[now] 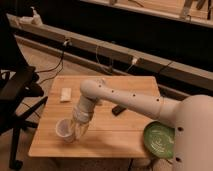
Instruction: Pick up the ceramic cup
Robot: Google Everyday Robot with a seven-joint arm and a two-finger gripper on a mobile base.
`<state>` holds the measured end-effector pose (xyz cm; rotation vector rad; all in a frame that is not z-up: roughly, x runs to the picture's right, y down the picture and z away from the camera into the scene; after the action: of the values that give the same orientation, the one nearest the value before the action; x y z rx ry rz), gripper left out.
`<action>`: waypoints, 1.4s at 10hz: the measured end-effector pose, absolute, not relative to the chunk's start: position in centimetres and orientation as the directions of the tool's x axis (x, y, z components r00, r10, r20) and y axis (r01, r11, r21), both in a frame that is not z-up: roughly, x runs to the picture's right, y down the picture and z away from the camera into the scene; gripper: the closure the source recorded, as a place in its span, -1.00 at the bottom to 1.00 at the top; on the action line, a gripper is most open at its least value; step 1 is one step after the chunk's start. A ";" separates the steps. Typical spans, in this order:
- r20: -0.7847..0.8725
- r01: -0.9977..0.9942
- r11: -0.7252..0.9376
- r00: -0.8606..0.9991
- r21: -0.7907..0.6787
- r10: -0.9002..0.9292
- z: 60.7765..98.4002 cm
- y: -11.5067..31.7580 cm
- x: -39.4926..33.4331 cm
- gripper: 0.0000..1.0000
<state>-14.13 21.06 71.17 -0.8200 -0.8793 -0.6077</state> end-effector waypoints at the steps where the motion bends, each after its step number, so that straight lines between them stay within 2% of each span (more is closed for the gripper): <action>1: 0.851 0.752 0.552 0.507 -0.359 -0.137 71.0 20.9 -14.3 -0.20; 3: 0.860 0.770 0.561 0.476 -0.305 -0.185 69.4 19.8 -15.3 -0.55; 4: 0.862 0.771 0.564 0.469 -0.295 -0.192 68.7 19.2 -15.5 -0.60; 7: 0.873 0.799 0.533 0.441 -0.277 -0.208 67.6 18.7 -16.4 -0.60; 14: 0.882 0.816 0.488 0.438 -0.310 -0.173 70.8 22.3 -15.6 -0.60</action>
<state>-15.64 22.34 70.85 -0.8411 -0.9088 -0.7140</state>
